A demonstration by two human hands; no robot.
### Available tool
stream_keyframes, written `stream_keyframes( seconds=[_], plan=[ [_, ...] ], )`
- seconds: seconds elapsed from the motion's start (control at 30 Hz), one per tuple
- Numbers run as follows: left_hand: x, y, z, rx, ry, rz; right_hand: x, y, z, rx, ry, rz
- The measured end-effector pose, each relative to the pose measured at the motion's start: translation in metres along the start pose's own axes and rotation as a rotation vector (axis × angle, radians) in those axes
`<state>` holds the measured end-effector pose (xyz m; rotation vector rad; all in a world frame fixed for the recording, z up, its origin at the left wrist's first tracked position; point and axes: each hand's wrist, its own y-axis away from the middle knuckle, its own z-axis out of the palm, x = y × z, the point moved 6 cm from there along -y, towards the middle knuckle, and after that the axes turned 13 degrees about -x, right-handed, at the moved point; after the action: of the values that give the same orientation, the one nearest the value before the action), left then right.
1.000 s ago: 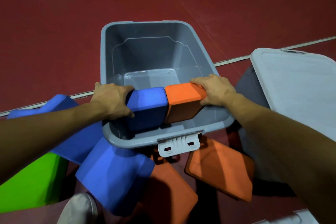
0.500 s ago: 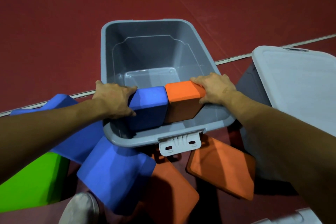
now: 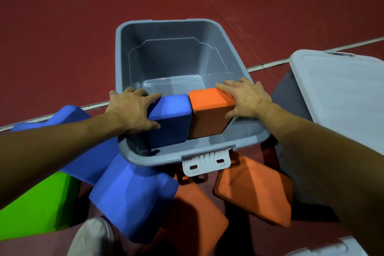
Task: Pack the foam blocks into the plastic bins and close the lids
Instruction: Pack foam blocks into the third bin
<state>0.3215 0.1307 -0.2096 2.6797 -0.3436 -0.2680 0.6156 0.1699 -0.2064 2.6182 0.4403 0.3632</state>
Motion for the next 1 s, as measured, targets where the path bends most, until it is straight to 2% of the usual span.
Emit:
stream_keyframes(
  seconds=[0.17,0.43,0.77,0.9,1.0],
  plan=[
    [0.001,0.000,-0.002,0.015,0.003,-0.003,0.000,0.005,-0.006,0.052,-0.044,-0.044],
    [0.002,-0.001,0.000,0.016,-0.006,0.000,0.001,0.003,-0.004,0.047,-0.038,-0.038],
    [-0.001,0.000,-0.002,0.095,0.075,0.011,0.004,0.002,-0.004,0.085,-0.079,-0.030],
    [-0.004,0.006,-0.004,0.171,0.184,0.025,0.004,0.004,-0.005,0.132,-0.117,-0.035],
    [-0.005,0.019,-0.011,0.277,0.225,0.088,0.009,0.016,-0.009,0.247,-0.312,-0.048]
  ],
)
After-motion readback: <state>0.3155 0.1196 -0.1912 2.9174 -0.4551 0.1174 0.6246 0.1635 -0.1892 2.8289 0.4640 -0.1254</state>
